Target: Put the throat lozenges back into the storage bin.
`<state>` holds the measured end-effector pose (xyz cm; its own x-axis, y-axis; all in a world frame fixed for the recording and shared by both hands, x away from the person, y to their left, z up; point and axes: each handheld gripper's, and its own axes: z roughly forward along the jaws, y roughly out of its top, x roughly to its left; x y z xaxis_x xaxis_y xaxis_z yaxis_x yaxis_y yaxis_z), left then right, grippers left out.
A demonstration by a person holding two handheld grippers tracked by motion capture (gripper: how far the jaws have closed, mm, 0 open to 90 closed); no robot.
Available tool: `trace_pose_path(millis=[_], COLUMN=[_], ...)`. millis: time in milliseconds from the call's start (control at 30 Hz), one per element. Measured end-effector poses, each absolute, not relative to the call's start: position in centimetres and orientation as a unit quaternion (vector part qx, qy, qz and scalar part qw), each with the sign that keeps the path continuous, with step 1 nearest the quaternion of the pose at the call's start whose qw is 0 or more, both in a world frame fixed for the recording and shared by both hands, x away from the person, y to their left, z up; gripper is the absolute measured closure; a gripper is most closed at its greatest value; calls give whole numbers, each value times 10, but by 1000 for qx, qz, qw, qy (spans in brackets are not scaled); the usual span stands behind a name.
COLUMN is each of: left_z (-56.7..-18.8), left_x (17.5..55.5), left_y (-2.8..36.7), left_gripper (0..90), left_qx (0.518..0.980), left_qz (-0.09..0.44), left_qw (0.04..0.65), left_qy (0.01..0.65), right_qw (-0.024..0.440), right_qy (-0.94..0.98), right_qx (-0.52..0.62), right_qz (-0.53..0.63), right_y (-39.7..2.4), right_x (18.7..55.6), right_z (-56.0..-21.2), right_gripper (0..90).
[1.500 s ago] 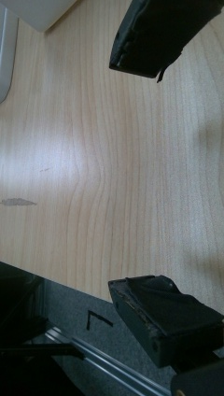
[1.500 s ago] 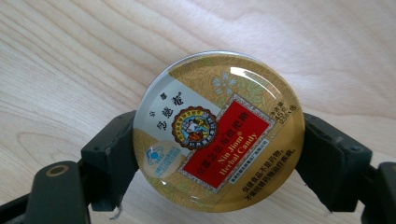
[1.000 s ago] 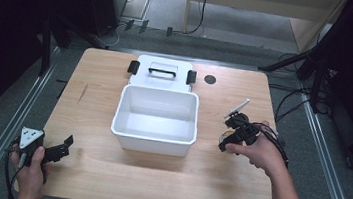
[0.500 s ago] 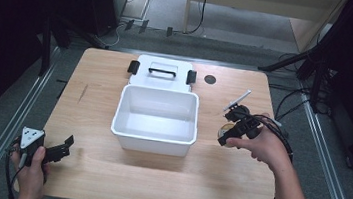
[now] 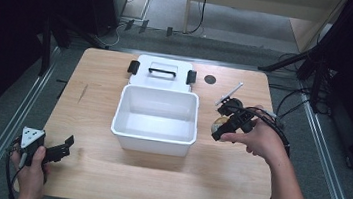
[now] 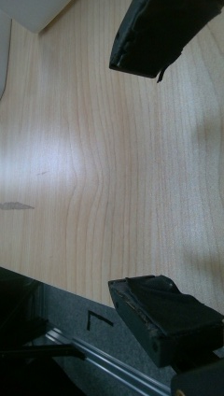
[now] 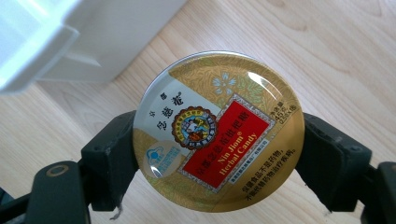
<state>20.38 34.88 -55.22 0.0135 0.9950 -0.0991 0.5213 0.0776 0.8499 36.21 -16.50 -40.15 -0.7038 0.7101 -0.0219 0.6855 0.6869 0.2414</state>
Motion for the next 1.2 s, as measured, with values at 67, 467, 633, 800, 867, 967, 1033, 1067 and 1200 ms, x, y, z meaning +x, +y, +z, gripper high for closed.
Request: trace_pose_path(millis=[67, 467, 633, 800, 867, 967, 1033, 1067, 1200], left_z=[-552, -552, -552, -552, -552, -552, -552, -552, -552], left_x=[204, 204, 204, 204, 204, 204, 204, 204, 204], left_y=[349, 348, 348, 349, 349, 349, 349, 349, 349], left_gripper=[0, 0, 0, 0, 0, 0, 0, 0, 0], left_qx=[604, 606, 605, 604, 603, 604, 604, 604, 604], left_qz=[313, 313, 313, 312, 312, 312, 312, 312, 312], left_qw=[378, 376, 377, 379, 380, 380, 380, 380, 379], left_qy=[629, 627, 627, 628, 628, 627, 627, 627, 628], right_qw=[53, 41, 40, 45, 47, 46, 47, 47, 49], right_qy=[916, 917, 919, 922, 924, 925, 927, 927, 931], right_qx=[382, 375, 370, 362, 356, 354, 348, 348, 336], right_qz=[114, 126, 129, 127, 129, 132, 133, 133, 131], right_y=[-162, -143, -133, -125, -119, -115, -108, -108, -98], right_x=[363, 366, 367, 368, 368, 368, 367, 367, 367], right_z=[-398, -377, -369, -365, -361, -358, -356, -356, -354], right_gripper=[200, 200, 200, 200, 200, 200, 200, 200, 200])
